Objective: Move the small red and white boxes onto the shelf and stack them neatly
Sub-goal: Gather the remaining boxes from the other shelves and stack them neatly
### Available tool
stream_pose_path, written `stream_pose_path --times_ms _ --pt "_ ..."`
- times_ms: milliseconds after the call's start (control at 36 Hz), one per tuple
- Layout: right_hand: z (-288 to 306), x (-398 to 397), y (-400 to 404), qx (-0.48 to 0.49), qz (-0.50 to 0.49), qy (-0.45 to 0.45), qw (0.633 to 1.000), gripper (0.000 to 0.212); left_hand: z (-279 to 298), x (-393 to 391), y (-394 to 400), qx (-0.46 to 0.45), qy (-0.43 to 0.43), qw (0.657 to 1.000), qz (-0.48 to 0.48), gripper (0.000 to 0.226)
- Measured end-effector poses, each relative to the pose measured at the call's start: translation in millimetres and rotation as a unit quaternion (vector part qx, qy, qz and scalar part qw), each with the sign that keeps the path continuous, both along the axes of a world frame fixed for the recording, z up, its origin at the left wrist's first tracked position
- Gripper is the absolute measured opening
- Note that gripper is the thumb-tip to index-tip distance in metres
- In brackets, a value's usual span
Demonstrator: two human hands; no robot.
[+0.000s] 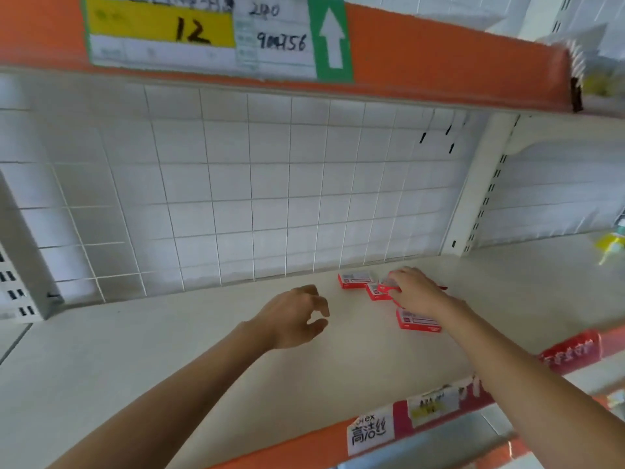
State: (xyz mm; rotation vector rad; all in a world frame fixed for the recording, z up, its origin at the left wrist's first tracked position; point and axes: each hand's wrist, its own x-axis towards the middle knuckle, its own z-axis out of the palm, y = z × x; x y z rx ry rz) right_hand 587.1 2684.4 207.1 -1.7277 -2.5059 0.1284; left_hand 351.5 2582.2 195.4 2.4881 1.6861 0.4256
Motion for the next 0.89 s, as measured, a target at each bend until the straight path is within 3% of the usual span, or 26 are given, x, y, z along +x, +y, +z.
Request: stream_pose_path --times_ms 250,333,444,639,889 --pt "-4 -4 11 -0.004 0.047 -0.088 0.995 0.045 -6 20 -23 0.011 -0.021 0.995 0.096 0.022" --pt "-6 -22 2 -0.003 0.122 -0.028 0.992 0.057 -15 25 -43 0.024 -0.038 0.989 0.142 0.022" --pt "-11 -67 -26 -0.044 0.24 0.075 0.967 0.053 -22 19 -78 0.033 -0.051 0.975 0.215 0.023" --pt "-20 -159 -96 -0.07 0.385 0.111 0.914 0.056 -18 -34 -168 0.023 -0.04 0.942 0.331 0.021" --pt "-5 -269 -214 -0.086 0.472 0.148 0.865 0.056 -16 -108 -308 0.038 -0.045 0.903 0.426 0.017"
